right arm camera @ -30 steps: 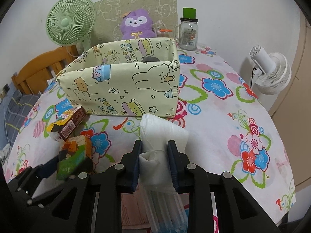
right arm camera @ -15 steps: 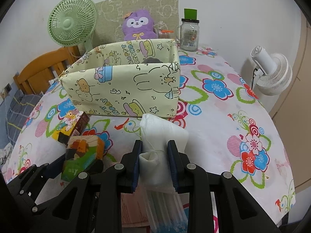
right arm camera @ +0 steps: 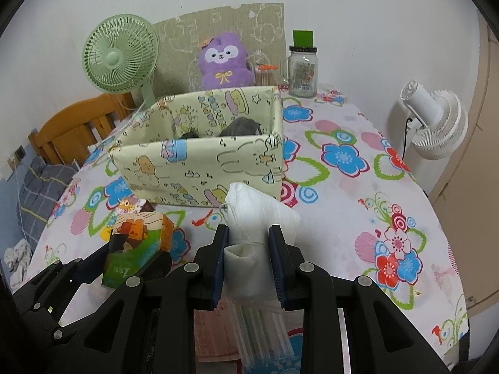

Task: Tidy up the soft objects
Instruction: 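Carry the green tissue pack with the left gripper while the right carries the white cloth toward the box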

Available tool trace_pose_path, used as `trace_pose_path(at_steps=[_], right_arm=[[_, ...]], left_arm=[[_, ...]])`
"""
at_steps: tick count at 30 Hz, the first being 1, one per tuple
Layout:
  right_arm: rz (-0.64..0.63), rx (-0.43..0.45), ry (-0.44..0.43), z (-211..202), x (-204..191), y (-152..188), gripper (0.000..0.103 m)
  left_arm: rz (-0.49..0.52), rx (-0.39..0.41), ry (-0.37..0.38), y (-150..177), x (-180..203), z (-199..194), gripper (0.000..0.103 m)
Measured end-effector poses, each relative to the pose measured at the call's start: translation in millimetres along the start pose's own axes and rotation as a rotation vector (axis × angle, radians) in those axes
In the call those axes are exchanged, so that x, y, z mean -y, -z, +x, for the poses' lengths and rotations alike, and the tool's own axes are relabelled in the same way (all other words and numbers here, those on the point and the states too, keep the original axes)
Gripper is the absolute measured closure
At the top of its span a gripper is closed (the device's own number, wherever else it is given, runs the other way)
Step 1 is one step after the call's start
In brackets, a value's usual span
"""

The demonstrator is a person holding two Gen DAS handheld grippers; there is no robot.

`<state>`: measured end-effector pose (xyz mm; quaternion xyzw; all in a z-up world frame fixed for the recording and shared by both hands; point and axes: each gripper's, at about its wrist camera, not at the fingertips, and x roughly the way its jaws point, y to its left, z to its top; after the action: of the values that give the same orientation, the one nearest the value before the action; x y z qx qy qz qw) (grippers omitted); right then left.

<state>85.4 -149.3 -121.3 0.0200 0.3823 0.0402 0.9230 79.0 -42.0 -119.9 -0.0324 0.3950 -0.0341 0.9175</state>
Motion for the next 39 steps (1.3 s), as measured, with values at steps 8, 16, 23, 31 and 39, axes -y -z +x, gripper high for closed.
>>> trace_pose_path(at_steps=[8, 16, 23, 31, 39], right_arm=[[-0.002, 0.026, -0.01, -12.9, -1.2, -9.7, 0.073], [-0.005, 0.059, -0.011, -28.1, -2.1, -21.7, 0.073], [-0.005, 0.084, -0.003, -41.1, 1.1, -31.6, 0.073], [-0.011, 0.103, -0.009, -50.7, 2.6, -44.6, 0.074], [-0.018, 0.122, -0.021, -54.3, -0.4, -58.2, 0.074]], left_arm=[[0.008, 0.029, 0.003, -10.3, 2.3, -12.3, 0.049], [0.016, 0.06, 0.005, -22.2, 5.9, -25.6, 0.05], [0.033, 0.087, 0.015, -34.4, 13.3, -35.8, 0.05], [0.037, 0.11, 0.018, -47.3, 15.7, -44.5, 0.05], [0.036, 0.128, 0.017, -59.1, 15.2, -47.8, 0.05]])
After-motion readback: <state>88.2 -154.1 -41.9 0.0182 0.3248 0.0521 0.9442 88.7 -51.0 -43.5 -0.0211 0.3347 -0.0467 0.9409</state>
